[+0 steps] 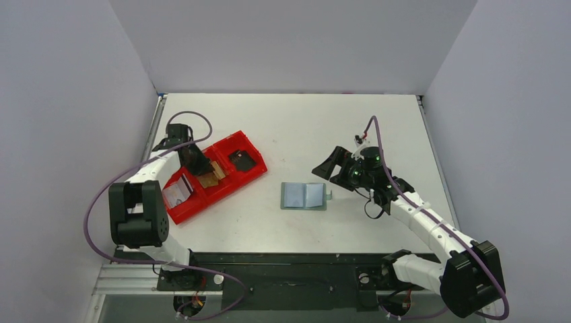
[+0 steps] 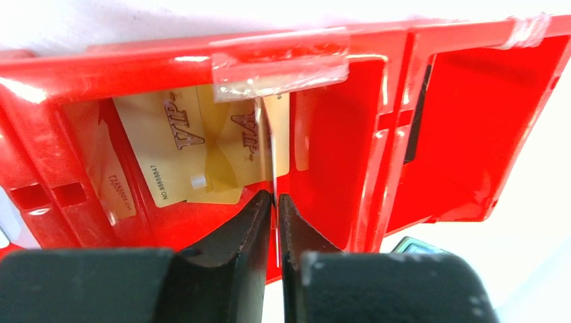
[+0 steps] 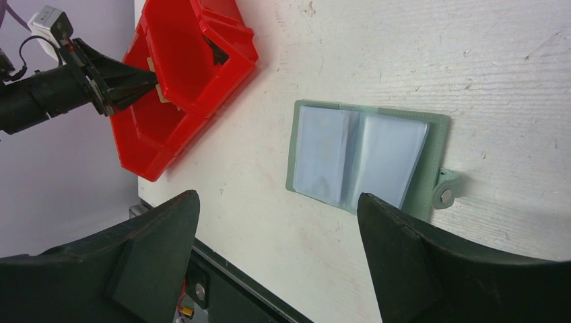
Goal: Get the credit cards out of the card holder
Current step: Place the credit card in the storage box.
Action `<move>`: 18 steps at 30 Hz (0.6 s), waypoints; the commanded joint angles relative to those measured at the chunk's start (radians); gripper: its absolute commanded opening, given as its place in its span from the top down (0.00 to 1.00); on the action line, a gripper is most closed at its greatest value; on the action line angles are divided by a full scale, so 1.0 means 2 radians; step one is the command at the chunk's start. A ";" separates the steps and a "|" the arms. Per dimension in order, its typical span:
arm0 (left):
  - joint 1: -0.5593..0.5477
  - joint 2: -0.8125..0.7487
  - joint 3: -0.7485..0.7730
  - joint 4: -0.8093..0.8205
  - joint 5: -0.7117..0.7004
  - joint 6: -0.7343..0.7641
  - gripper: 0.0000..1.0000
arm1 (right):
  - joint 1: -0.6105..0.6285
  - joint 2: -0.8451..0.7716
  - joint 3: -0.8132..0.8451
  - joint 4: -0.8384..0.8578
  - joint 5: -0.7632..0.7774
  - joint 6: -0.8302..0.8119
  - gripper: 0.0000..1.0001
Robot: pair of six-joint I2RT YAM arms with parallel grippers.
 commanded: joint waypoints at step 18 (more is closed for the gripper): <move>-0.025 -0.100 0.045 -0.052 -0.050 0.055 0.64 | 0.065 0.053 0.074 -0.049 0.106 -0.030 0.18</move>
